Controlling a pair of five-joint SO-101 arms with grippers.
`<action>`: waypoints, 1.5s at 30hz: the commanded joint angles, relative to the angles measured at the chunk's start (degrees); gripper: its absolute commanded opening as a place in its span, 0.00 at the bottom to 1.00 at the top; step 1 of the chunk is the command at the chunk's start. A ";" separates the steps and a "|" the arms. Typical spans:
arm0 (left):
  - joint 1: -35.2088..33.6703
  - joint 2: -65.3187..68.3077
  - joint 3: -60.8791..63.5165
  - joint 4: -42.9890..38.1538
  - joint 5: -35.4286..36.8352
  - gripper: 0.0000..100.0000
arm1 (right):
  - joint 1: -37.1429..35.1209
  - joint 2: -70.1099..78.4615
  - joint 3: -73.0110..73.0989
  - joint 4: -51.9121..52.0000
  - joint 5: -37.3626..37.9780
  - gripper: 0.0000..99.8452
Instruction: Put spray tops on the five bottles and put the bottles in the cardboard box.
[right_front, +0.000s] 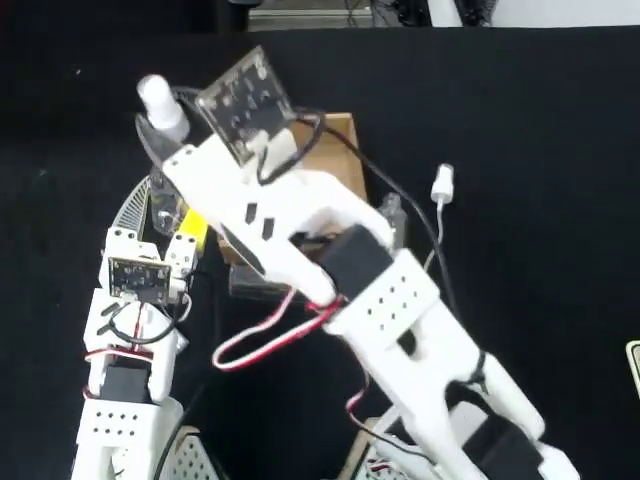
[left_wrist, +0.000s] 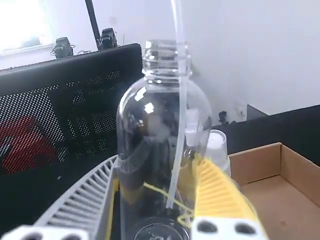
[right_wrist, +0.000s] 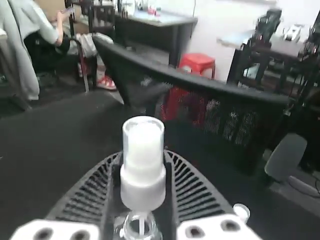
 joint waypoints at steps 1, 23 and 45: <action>0.13 -0.62 1.36 -1.32 -0.35 0.03 | -0.53 -7.69 5.05 -3.60 -0.09 0.01; 0.31 -0.62 1.36 -1.32 -0.26 0.03 | -3.08 -10.42 10.86 -4.57 0.35 0.14; 0.22 -0.09 1.36 -1.23 -0.26 0.03 | 14.77 -4.26 -33.89 50.73 0.35 0.13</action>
